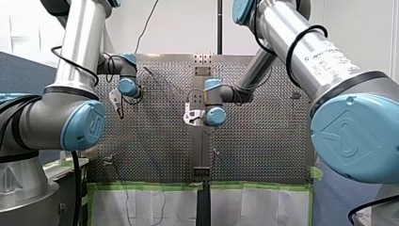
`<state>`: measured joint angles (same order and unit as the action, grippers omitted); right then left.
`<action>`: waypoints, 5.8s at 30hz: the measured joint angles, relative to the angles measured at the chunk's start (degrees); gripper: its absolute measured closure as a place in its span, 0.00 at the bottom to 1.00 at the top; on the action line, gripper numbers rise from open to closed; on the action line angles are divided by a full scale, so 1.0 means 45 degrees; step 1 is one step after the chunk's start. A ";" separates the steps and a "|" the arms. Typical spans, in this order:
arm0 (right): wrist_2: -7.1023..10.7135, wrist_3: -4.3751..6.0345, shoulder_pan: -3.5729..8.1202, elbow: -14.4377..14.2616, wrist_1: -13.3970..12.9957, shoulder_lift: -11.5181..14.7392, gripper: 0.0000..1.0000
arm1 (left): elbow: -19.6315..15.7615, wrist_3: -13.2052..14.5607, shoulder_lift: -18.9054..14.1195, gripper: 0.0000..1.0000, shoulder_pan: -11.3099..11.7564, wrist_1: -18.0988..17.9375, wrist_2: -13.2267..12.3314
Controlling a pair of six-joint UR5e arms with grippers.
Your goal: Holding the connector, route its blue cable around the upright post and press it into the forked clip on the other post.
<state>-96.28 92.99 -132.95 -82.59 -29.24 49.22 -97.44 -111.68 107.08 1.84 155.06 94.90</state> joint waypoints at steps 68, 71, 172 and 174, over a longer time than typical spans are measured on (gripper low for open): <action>-0.2850 -0.0746 0.1500 -0.3576 -0.4832 -0.5610 1.00 | -0.0042 -0.0024 0.0001 0.00 -0.0003 0.0017 0.0208; -0.2828 -0.0855 0.1578 -0.3574 -0.4899 -0.5509 1.00 | -0.0040 -0.0024 0.0001 0.00 -0.0003 0.0009 0.0209; 0.0941 -0.0708 0.3163 -0.6542 -0.7290 -0.1409 1.00 | -0.0057 -0.2999 -0.0002 0.00 0.0430 0.0647 -0.0872; 0.0942 -0.0705 0.3155 -0.6541 -0.7293 -0.1411 1.00 | -0.0065 -0.3252 -0.0005 0.00 0.0465 0.0670 -0.0920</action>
<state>-92.04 89.82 -118.75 -112.03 -62.05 42.87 -97.73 -126.32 107.05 3.93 158.07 90.76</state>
